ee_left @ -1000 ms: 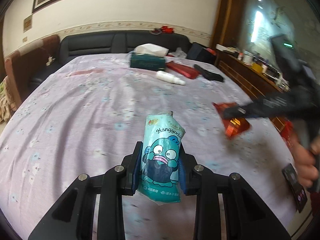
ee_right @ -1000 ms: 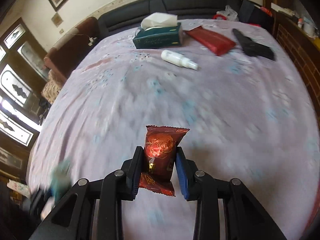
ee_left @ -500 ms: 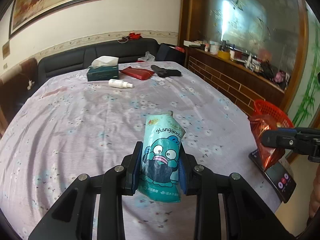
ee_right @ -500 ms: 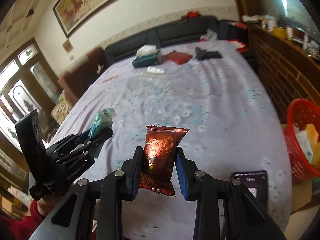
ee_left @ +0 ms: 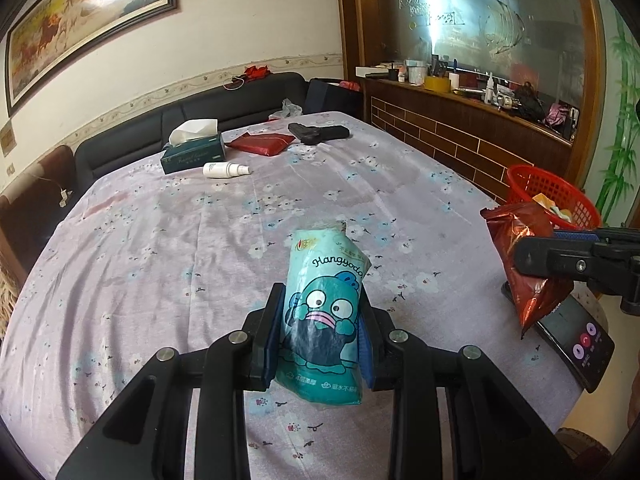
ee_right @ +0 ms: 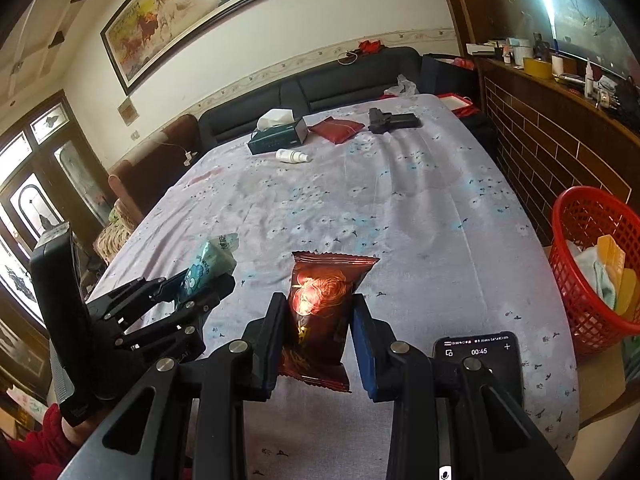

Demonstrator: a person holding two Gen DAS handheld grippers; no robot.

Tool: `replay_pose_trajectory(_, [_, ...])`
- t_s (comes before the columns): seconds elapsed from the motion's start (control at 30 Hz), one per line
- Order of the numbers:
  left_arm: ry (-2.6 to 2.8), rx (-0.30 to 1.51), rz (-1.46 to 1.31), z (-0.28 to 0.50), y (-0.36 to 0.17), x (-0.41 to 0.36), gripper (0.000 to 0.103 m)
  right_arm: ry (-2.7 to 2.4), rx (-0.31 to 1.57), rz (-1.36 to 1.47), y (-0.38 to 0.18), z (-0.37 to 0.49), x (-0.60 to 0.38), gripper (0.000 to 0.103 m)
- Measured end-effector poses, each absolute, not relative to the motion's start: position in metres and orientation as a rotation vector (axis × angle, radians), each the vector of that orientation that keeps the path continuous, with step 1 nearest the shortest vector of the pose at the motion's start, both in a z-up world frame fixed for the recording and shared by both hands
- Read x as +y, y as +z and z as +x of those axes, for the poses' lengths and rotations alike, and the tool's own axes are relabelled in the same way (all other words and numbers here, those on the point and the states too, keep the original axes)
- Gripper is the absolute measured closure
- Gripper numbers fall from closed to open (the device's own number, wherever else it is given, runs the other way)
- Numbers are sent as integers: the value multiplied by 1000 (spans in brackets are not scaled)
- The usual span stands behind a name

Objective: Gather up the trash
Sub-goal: 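Lift the tissue packet with the left gripper while the right lifts the snack packet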

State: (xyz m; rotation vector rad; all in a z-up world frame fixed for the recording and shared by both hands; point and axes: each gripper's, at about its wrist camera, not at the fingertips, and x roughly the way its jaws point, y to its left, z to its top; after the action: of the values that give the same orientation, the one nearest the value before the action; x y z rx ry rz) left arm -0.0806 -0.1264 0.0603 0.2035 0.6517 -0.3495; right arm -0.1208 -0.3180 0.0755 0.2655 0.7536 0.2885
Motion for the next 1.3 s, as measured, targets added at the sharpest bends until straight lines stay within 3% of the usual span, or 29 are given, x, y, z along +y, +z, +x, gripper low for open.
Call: replay_pose_trajectory(1.3, [-456,695,148,-78,68,-137,73,262,731,300,80,-130,-340,69])
